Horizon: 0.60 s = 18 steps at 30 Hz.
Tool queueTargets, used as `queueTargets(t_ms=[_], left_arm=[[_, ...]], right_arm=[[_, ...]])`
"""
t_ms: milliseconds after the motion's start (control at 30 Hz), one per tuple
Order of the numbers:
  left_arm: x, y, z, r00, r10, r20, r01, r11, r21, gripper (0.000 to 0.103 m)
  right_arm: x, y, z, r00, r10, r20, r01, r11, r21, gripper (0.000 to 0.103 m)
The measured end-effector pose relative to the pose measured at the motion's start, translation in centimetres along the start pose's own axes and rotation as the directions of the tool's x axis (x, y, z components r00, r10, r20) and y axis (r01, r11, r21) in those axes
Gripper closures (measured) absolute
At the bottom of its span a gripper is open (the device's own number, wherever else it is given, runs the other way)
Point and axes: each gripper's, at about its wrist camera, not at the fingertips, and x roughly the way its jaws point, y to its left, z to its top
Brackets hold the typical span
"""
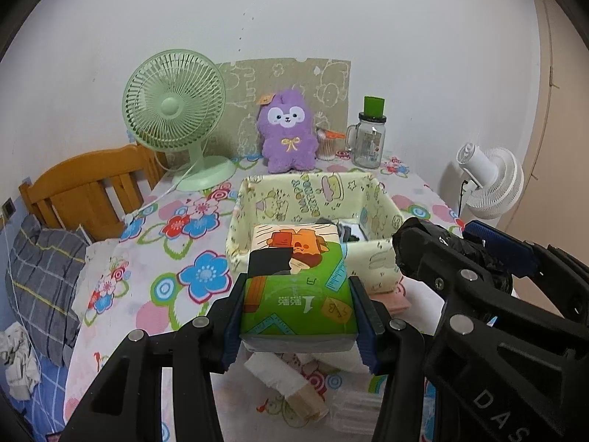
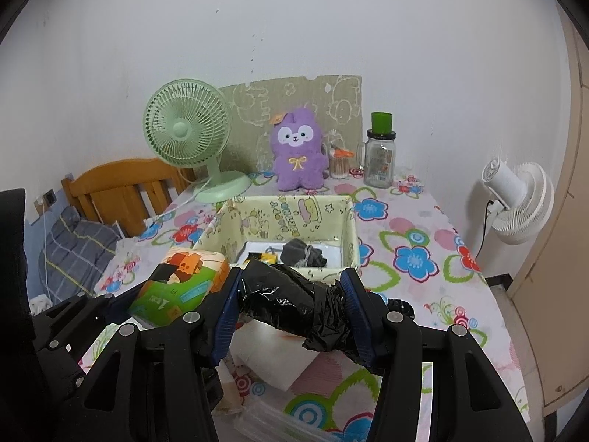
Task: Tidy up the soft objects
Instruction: 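Carry the umbrella and tissue pack over the fabric box with both tools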
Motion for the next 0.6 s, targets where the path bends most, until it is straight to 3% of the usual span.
queueTargets(t_ms=[600], left_arm=[[1.8, -0.3, 3.8, 0.999, 0.033, 0.036, -0.033, 0.999, -0.008, 0.050]], right_arm=[[2.2, -0.9, 3.5, 0.998, 0.056, 0.034, -0.055, 0.998, -0.018, 0.046]])
